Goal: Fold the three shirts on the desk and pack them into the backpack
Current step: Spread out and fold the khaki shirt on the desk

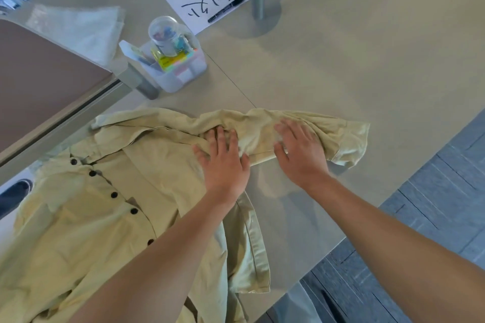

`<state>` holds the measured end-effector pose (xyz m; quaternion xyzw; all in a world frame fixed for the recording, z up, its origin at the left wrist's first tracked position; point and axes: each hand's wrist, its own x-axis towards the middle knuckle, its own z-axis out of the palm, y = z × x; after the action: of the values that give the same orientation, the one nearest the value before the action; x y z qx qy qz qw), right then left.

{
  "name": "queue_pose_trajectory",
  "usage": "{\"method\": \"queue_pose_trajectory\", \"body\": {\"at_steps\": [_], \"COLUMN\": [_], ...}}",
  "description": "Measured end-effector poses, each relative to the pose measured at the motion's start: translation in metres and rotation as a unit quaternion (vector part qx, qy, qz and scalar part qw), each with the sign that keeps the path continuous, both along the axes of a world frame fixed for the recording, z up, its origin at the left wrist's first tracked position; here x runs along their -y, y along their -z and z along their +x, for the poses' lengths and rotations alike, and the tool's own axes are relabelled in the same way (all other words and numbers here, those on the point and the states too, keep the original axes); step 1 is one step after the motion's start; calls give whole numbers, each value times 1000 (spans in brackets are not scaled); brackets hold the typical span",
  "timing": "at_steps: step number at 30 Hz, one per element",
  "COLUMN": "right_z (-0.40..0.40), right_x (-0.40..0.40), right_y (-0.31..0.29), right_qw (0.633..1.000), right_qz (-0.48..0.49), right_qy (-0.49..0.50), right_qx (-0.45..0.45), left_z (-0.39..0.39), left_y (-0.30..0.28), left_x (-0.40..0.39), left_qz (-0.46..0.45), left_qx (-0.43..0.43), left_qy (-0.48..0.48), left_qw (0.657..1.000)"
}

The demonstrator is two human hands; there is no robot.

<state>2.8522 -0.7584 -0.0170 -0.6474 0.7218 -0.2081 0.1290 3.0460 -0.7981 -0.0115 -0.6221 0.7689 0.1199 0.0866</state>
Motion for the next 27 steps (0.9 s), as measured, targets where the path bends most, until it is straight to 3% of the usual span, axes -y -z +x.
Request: {"method": "queue_pose_trajectory", "body": {"at_steps": [3, 8, 11, 13, 15, 22, 27], "right_z": [-9, -41, -59, -69, -78, -80, -78], "right_x": [-11, -44, -75, -92, -101, -116, -121], "right_y": [-8, 4, 16, 21, 20, 1, -9], "right_qw": [992, 974, 967, 970, 977, 956, 907], "right_qz": [-53, 56, 155, 170, 152, 78, 101], "right_qy": [104, 215, 200, 161, 149, 269, 348], "right_qx": [-48, -47, -41, -61, -30, 82, 212], "left_z": [-17, -43, -47, -49, -55, -97, -101], "left_y": [-1, 4, 12, 16, 14, 2, 10], "left_x": [-4, -12, -22, -27, -31, -55, -74], "left_qz": [-10, 13, 31, 36, 42, 38, 51], "left_qx": [-25, -30, -20, -20, -22, -48, -27], "left_qy": [28, 57, 50, 41, 33, 95, 97], "left_qw": [999, 998, 998, 998, 998, 994, 994]}}
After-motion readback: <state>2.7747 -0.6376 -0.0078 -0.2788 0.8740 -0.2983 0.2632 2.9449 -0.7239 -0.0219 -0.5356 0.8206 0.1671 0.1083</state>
